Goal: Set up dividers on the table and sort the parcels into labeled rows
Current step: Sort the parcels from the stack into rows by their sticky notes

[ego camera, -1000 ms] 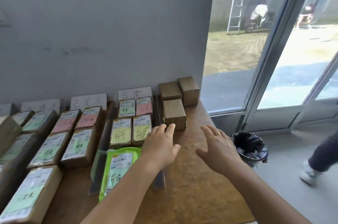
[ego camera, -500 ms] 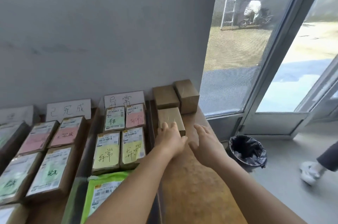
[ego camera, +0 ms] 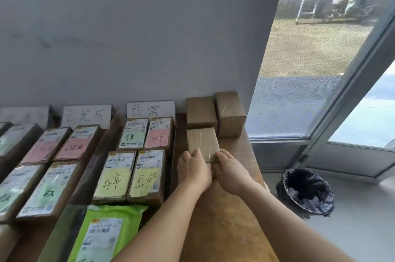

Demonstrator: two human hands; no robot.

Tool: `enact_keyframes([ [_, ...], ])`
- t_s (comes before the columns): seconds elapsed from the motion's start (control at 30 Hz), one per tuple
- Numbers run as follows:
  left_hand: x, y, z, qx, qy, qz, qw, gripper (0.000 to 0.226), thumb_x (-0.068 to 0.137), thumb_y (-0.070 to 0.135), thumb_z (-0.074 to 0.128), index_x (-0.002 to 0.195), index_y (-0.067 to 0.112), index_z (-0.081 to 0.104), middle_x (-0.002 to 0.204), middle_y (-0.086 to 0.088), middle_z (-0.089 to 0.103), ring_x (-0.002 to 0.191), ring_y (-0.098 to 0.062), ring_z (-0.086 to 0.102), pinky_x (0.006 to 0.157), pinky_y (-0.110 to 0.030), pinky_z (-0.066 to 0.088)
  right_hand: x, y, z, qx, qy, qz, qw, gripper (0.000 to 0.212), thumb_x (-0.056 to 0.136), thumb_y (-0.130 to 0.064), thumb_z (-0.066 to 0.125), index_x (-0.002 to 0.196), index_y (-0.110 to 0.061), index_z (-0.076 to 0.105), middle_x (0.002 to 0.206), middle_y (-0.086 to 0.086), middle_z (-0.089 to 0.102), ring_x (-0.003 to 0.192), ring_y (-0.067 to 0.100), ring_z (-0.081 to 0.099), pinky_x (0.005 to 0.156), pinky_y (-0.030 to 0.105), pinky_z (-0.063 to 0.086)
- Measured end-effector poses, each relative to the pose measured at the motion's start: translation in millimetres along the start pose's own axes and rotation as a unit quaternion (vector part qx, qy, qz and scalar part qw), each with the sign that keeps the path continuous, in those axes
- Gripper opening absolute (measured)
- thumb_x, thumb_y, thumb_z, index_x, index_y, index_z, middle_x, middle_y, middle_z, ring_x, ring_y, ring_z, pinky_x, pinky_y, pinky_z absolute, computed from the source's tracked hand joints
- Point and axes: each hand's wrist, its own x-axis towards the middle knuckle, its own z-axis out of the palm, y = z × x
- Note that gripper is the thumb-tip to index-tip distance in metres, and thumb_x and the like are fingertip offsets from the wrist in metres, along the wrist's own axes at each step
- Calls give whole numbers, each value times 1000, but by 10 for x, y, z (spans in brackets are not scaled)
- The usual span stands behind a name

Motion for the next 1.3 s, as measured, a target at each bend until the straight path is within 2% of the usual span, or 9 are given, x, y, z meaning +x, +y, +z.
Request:
enact_keyframes([
  [0.17, -58, 64, 49, -98, 39, 28, 994, 50, 94, 24, 50, 142, 21, 37, 141, -5, 36, 123, -27, 45, 104, -38, 40, 110, 104, -82, 33, 7, 25, 999, 15, 94, -25, 42, 91, -11, 48, 109, 2, 50, 97, 23, 51, 80, 35, 42],
  [0.3, -123, 186, 77, -124, 68, 67, 988, 53, 93, 19, 49, 144, 22, 34, 148, -1, 32, 125, -27, 47, 102, -38, 40, 118, 175, -183, 39, 5, 57, 998, 28, 96, -34, 42, 90, -9, 54, 104, 8, 60, 90, 24, 52, 68, 30, 31],
  [0.43, -197, 316, 124, -139, 67, 69, 986, 61, 93, 16, 51, 148, 15, 26, 151, -6, 28, 134, -26, 37, 107, -33, 32, 64, 307, -283, 53, -12, 80, 995, 47, 99, -42, 33, 85, -5, 59, 90, 12, 63, 89, 28, 56, 66, 30, 33],
  [0.53, -211, 379, 144, -151, 39, 72, 985, 52, 94, 13, 49, 144, 6, 36, 151, -9, 28, 135, -25, 36, 109, -27, 29, 25, 367, -339, 62, -4, 98, 993, 53, 98, -48, 33, 75, -6, 56, 82, 11, 60, 82, 27, 55, 63, 30, 32],
  [0.67, -207, 360, 206, -113, 34, 82, 990, 34, 96, 19, 48, 127, 13, 60, 150, -8, 33, 133, -27, 34, 111, -31, 28, 24, 361, -329, 104, 25, 95, 990, 42, 93, -45, 47, 116, -11, 55, 112, 9, 63, 107, 28, 57, 73, 29, 37],
  [0.73, -207, 323, 232, -108, 50, 73, 990, 32, 96, 22, 49, 124, 16, 62, 148, -7, 36, 131, -27, 33, 111, -30, 27, 34, 364, -310, 97, 21, 94, 991, 40, 93, -41, 49, 122, -14, 49, 117, 6, 63, 107, 27, 57, 77, 30, 40],
  [0.97, -161, 222, 216, -166, 46, 38, 984, 35, 93, 19, 55, 125, 8, 59, 133, -5, 41, 119, -20, 50, 106, -24, 35, 49, 403, -242, 95, -6, 83, 992, 28, 94, -29, 49, 119, -17, 50, 111, 2, 66, 99, 24, 59, 73, 29, 41],
  [1.17, -114, 81, 192, -148, 63, 11, 987, 51, 90, 19, 60, 139, 15, 46, 135, -4, 39, 118, -20, 50, 102, -25, 36, 88, 320, -235, 70, -39, 51, 995, 28, 94, -27, 49, 119, -16, 50, 108, 0, 65, 99, 23, 58, 73, 29, 40],
  [1.3, -75, 48, 172, -127, 44, 22, 991, 57, 90, 26, 62, 142, 15, 42, 141, -4, 35, 123, -21, 44, 103, -28, 36, 155, 316, -303, 55, -48, 49, 996, 22, 92, -32, 50, 105, -13, 47, 97, 4, 61, 91, 25, 57, 74, 34, 42],
])
